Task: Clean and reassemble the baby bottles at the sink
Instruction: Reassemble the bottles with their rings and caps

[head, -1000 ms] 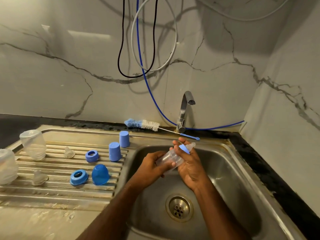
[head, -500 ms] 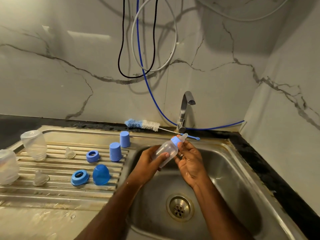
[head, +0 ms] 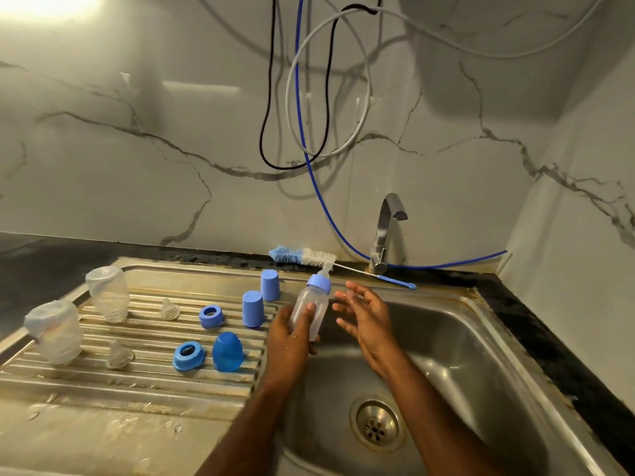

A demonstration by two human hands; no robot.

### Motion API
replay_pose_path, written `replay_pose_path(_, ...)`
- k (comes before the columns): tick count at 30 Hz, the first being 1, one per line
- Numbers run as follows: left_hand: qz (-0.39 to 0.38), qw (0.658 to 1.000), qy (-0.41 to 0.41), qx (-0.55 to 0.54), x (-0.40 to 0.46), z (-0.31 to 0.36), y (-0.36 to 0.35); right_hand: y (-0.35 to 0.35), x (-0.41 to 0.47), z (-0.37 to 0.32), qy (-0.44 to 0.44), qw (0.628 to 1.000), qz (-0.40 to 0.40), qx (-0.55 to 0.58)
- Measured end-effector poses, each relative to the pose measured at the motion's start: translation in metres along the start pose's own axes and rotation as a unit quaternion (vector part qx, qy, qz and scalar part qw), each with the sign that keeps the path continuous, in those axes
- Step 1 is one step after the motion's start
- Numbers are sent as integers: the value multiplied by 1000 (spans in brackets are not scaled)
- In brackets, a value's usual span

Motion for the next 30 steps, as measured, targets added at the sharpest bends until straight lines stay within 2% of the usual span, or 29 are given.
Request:
replay_pose_path(3, 42, 999, 2, -26, -5, -4, 12, -6, 28, -7, 18, 981, -12, -192)
replay_pose_path(7, 56, 995, 20, -84, -4, 1, 18, -35, 70, -2, 39, 904, -109, -412)
replay_pose_path(9, 62, 993, 31, -94, -2, 4, 20, -48, 84, 4, 37, 877, -151, -455)
replay_pose_path(11, 68, 993, 39, -85, 1, 3, 22, -61, 96, 9, 22, 866, -182, -465)
replay_pose_path(15, 70, 993, 44, -81, 9, -6, 22, -85, 107, 16, 24, 875, -247, -415)
replay_pose_path(18, 71, 994, 40, -73, 14, -10, 22, -89, 110, 18, 30, 906, -237, -350)
replay_pose_path(21, 66, 995, 33, -66, 17, -12, 21, -87, 112, 16, 69, 925, -177, -328)
replay_pose_path(24, 61, 996, 19, -57, 17, -10, 21, -63, 112, 9, 89, 961, -40, -257)
replay_pose_path(27, 51, 998, 15, -15, 17, -8, 19, -23, 104, 12, 50, 995, 63, -58)
replay_pose_path(29, 48, 998, 15, 26, 15, -6, 17, -3, 89, 9, 55, 993, 83, 65)
replay_pose_path(30, 45, 998, 13, 38, 15, -6, 16, 5, 81, 6, 68, 990, 88, 86)
Point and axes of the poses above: each hand's wrist, its own x-axis towards the middle knuckle, its own y-axis out of the back of the hand, z = x × y, the point moved 6 cm from there along x, towards the middle knuckle, and after that the axes turned 14 degrees about -z, right-handed, at the moved point
